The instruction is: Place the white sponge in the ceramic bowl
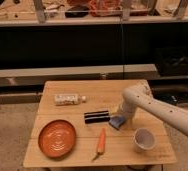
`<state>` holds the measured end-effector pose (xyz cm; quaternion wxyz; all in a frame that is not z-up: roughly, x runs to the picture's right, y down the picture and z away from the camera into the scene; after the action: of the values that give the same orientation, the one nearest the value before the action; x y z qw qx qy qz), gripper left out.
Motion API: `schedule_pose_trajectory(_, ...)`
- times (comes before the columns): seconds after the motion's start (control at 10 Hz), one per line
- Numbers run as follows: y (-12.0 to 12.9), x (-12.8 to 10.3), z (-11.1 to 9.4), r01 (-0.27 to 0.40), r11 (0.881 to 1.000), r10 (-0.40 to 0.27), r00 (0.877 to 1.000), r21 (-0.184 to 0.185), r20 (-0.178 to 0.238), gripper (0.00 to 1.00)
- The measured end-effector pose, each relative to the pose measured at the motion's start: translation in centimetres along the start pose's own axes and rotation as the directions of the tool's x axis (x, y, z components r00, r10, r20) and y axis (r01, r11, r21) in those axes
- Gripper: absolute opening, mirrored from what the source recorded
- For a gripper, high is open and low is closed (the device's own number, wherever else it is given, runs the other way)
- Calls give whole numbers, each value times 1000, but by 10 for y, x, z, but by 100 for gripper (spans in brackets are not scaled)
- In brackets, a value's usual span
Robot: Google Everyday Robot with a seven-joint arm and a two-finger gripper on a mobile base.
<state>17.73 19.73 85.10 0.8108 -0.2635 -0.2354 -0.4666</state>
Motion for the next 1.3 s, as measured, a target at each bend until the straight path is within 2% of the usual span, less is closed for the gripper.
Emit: schedule_pose_trajectory(1.3,2,4,8,-26,1000,26,998,-10,57,80)
